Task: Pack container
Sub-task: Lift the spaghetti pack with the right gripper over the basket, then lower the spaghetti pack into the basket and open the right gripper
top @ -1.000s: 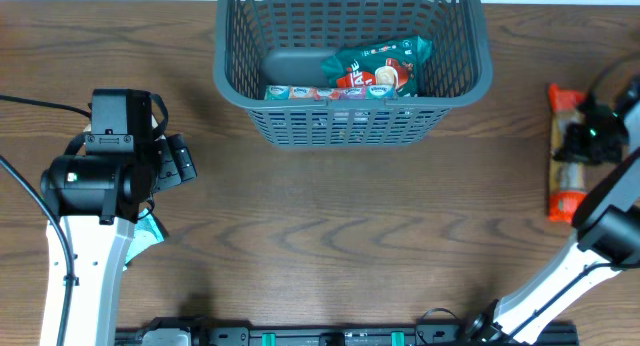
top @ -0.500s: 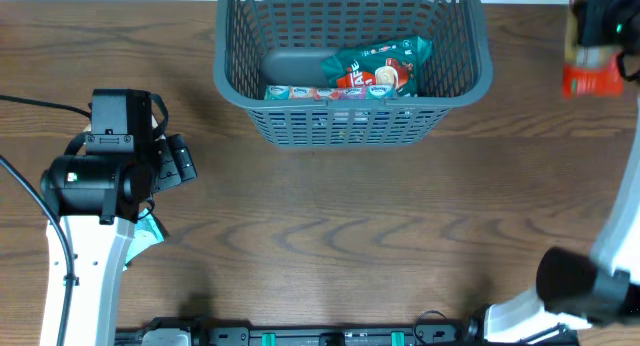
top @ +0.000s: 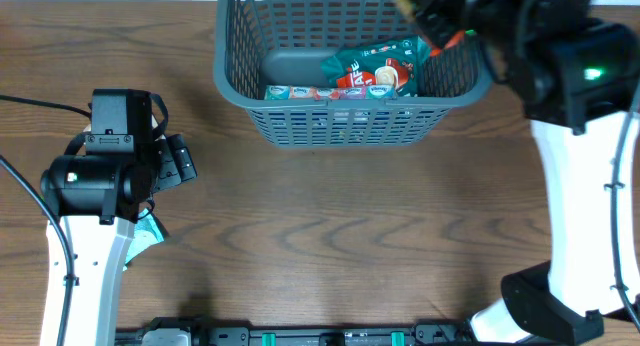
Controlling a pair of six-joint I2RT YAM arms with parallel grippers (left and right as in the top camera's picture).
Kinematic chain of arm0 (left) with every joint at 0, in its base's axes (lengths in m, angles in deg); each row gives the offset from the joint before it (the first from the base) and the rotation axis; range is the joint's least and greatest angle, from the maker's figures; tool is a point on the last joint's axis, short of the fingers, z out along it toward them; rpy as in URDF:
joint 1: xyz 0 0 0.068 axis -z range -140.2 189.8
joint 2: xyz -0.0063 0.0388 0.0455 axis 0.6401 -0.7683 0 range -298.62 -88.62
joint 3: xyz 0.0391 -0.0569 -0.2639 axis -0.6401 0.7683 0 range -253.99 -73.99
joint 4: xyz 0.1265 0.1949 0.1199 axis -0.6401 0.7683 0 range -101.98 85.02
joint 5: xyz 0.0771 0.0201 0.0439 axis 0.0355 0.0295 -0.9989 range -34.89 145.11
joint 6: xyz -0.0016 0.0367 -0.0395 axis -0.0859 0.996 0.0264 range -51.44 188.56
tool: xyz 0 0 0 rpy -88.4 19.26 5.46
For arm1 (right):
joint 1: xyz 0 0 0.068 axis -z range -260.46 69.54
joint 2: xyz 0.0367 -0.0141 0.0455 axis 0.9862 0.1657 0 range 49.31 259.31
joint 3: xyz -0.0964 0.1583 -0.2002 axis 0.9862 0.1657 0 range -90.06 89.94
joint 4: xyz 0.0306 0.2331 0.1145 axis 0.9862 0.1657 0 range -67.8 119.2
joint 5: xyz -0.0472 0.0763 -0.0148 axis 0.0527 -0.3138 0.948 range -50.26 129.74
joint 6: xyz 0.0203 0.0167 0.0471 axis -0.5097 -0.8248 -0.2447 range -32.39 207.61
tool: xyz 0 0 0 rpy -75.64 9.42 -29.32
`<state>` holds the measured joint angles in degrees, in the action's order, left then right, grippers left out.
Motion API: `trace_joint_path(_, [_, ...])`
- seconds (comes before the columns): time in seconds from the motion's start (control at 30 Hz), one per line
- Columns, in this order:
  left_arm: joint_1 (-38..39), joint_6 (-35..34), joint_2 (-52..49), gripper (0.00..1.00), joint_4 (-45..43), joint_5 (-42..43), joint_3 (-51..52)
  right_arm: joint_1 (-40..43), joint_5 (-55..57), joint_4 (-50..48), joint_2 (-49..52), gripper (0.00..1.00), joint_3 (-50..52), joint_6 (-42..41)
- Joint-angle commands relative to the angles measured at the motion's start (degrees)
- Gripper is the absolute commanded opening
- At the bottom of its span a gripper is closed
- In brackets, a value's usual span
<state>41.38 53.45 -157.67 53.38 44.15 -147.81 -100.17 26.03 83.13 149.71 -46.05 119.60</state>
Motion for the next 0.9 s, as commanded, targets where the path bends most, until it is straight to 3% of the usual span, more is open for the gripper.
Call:
trace_joint_path(0.0, [-0.28,0.48,0.15,0.98,-0.04,-1.09,0.37,-1.75,-2.36,0.59,0.46,0.01,-1.49,4.02])
trace_joint_path(0.87, [-0.28,0.48,0.15,0.99,-0.04,-1.09,0.37,-1.88,-2.19,17.73,18.95,0.01,-0.37,7.54])
